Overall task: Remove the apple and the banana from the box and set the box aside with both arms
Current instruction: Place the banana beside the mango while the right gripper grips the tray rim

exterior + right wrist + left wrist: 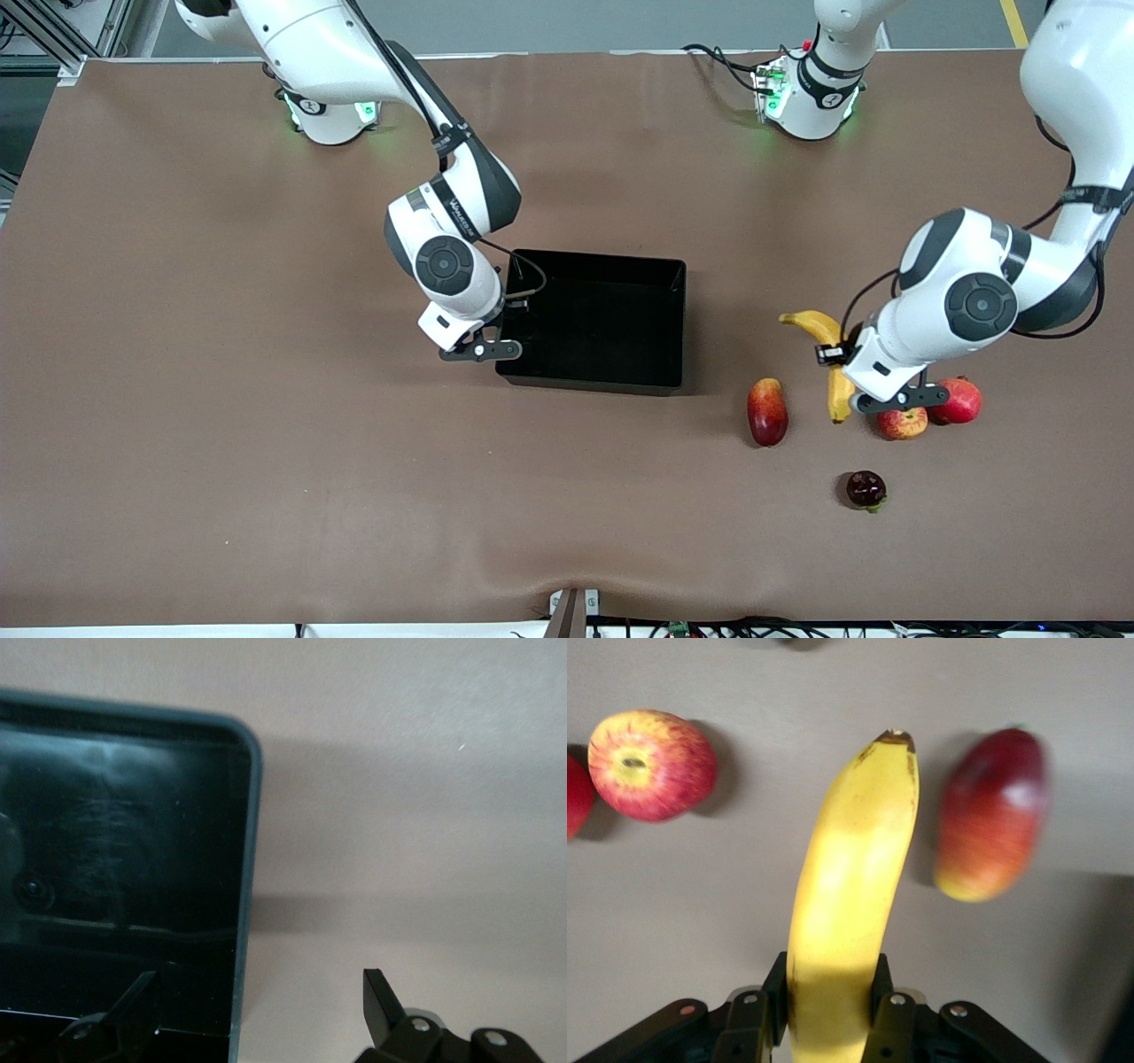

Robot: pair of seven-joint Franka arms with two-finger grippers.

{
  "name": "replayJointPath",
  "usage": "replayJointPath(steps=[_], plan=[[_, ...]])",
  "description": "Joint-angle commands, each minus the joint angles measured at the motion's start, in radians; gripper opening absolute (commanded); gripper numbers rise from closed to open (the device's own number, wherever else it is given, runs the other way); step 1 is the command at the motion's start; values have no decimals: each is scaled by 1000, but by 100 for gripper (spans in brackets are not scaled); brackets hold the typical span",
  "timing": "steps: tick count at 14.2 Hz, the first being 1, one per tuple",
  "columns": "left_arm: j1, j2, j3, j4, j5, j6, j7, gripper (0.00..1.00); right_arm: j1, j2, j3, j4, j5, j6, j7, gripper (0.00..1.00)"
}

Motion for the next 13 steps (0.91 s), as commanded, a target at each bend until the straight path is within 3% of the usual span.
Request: replayJointPath(steps=[1,2,3,4,5,8,9,11,12,13], plan=[[3,89,17,5,110,50,5,0,34,16,-9,1,12,8,32,100],[-2,109,37,5,134,88,5,0,39,16,-9,1,12,8,34,95],[-3,131,49,7,154,122,6,0,39,17,-9,1,12,8,37,49],[-11,155,57,19,174,142,12,0,35,17,-9,1,12,8,37,10],[-23,175,72,34,191,145,20,0,35,17,-9,1,12,8,37,0],[-75,188,138,48,225,175,26,0,25,16,-9,3,12,8,37,0],[-82,197,141,48,224,194,25,8,19,9,-11,3,12,6,37,0],[-83,200,143,48,225,196,20,88,-5,-18,-12,3,12,-3,37,0],[-83,193,141,45,222,196,18,100,-19,-42,-12,1,10,-9,35,0],[-80,185,135,42,214,194,14,100,-31,-76,-17,-8,9,-12,29,0]])
